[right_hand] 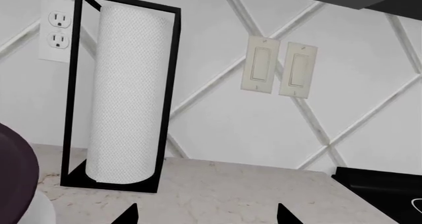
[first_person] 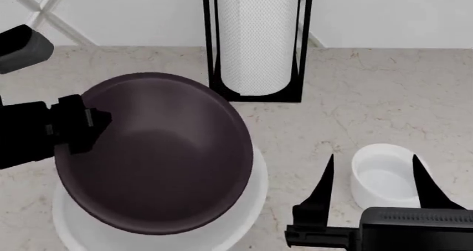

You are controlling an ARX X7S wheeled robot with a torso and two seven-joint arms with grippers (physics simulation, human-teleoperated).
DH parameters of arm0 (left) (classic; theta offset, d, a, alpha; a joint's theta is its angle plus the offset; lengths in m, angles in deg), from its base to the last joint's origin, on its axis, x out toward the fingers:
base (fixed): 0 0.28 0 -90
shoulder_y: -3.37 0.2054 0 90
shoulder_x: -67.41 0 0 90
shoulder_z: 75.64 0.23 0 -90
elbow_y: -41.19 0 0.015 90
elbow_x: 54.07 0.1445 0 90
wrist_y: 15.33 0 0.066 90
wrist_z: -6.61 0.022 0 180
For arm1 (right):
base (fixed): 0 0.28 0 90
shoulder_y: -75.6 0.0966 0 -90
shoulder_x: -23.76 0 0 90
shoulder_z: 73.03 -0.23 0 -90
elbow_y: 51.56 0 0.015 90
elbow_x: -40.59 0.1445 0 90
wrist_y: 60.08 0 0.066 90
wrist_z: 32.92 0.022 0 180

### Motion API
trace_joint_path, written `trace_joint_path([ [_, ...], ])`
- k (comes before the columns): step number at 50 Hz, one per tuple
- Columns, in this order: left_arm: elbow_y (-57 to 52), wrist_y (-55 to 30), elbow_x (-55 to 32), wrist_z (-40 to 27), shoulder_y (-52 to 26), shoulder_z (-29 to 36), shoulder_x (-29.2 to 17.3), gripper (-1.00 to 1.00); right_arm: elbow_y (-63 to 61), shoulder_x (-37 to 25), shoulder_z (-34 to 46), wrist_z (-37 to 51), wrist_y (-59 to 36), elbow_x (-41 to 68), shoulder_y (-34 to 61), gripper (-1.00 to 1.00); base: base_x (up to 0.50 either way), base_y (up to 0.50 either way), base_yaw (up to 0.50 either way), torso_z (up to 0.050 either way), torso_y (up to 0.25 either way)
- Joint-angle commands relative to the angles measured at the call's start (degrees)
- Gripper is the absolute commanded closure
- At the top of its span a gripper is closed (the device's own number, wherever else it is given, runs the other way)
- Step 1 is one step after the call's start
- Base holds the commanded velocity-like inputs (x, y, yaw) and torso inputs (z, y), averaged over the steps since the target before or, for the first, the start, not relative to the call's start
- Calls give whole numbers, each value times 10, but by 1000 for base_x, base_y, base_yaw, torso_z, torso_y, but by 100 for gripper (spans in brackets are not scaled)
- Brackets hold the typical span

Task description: Stack the bowls from largest to smallest.

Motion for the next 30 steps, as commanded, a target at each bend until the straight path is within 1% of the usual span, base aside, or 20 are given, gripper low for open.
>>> trace_joint_path([
  [1, -4, 16, -19, -98, 11, 0, -2, 100, 0, -1, 2, 2, -4, 1, 3, -100, 0, 0, 0, 0, 0],
  [19, -12, 28, -15, -87, 38, 2, -5, 100, -4, -4, 6, 5, -9, 1, 5, -100, 0, 0, 0, 1, 1],
  [23, -7, 32, -5, -73, 40, 6, -7, 100, -5, -4, 6, 6, -12, 1, 5, -100, 0, 0, 0, 0, 0],
  [30, -11, 34, -8, -74, 46, 6, -8, 100, 0, -3, 10, 6, -9, 0, 8, -100, 0, 0, 0, 0, 1],
])
